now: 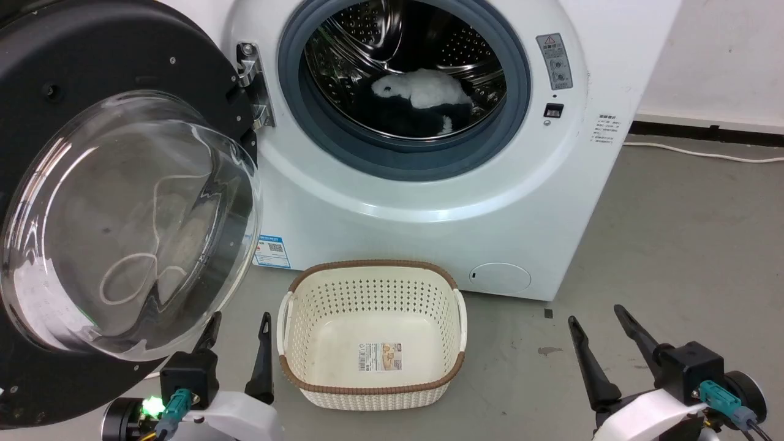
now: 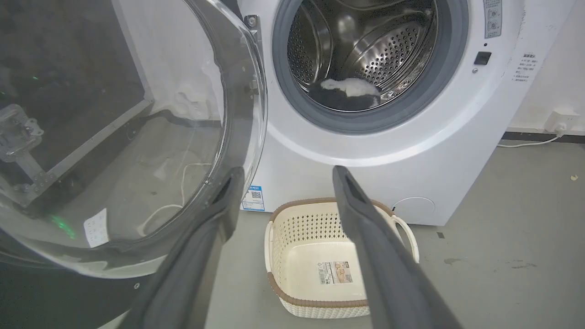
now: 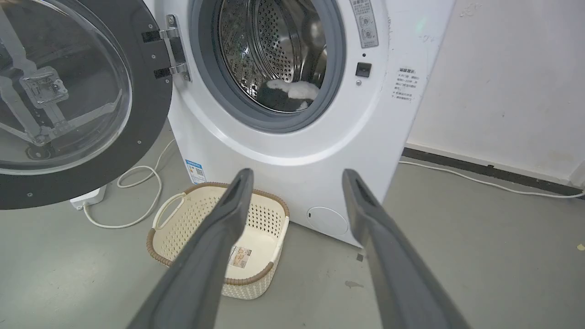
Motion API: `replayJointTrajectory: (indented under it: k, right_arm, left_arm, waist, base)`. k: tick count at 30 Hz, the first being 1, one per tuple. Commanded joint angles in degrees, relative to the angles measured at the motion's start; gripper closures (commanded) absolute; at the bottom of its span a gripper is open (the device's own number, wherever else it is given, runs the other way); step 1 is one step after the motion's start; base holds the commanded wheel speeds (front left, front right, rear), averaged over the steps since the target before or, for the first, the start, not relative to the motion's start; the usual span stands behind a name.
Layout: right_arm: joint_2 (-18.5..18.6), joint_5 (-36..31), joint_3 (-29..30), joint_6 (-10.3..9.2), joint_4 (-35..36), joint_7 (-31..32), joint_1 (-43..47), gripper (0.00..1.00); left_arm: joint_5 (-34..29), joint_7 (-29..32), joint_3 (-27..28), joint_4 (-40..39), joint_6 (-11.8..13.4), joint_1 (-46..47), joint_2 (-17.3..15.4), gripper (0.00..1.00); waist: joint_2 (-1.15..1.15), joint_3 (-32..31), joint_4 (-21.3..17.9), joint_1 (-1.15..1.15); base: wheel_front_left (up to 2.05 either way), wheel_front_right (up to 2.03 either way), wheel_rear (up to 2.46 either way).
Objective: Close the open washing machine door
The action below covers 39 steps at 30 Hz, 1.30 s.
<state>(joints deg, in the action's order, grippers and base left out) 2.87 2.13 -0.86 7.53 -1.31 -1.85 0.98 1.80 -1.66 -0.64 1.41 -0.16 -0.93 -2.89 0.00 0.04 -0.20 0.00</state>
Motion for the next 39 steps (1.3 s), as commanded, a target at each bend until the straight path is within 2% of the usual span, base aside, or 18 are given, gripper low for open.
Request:
replayJointTrajectory:
  k: [1,2,7,18,24,31,34,39]
  right_arm:
    - [0.0,0.7,-0.3,-0.01,-0.3,-0.6,0.8,0.00]
    - [0.0,0.9,-0.3,-0.01,-0.3,-0.7,0.8,0.00]
    - [0.0,1.6,-0.6,-0.01,-0.7,-1.3,1.1,0.00]
    - [0.0,3.1,-1.0,-0.01,-1.6,-2.9,1.5,0.00]
    - [0.0,3.8,-1.2,-0.02,-2.2,-3.6,1.6,0.00]
    - [0.0,4.5,-1.2,-0.02,-2.8,-4.4,1.9,0.00]
    - [0.0,4.7,-1.1,-0.02,-3.0,-4.8,1.9,0.00]
    - [0.0,4.6,-1.3,-0.02,-3.4,-5.4,1.2,0.00]
  left_arm:
    - [0.6,-0.7,0.0,0.3,-0.2,-0.2,-0.1,0.65]
    - [0.7,-0.8,0.0,0.3,-0.2,-0.2,-0.1,1.00]
    - [1.7,-1.4,0.0,0.2,-0.5,-0.3,-0.1,1.00]
    - [8.0,-3.0,6.4,-11.3,0.4,2.6,0.0,1.00]
    - [10.3,-3.7,13.5,-15.5,1.2,5.4,0.0,1.00]
    - [11.1,-4.6,25.6,-15.5,-1.3,9.3,-0.2,1.00]
    - [10.7,-4.9,29.2,-13.2,-2.2,10.1,-1.9,1.00]
    - [8.8,-5.5,32.6,-6.7,-2.8,11.7,-7.0,1.00]
  waist:
    - [0.00,0.0,0.0,0.00]
    - [0.00,0.0,0.0,0.00]
    - [0.00,0.0,0.0,0.00]
    - [0.00,0.3,1.0,0.00]
    - [0.00,0.3,2.3,0.00]
    - [0.00,0.7,4.7,0.00]
    - [0.00,1.2,5.9,0.00]
    - [0.00,2.7,7.8,0.00]
  base:
    - [0.00,0.00,0.00]
    - [0.00,0.00,0.00]
    - [0.00,0.00,0.00]
    - [0.00,0.00,0.00]
    - [0.00,0.00,0.00]
    - [0.00,0.00,0.00]
    - [0.00,0.00,0.00]
    - [0.00,0.00,0.00]
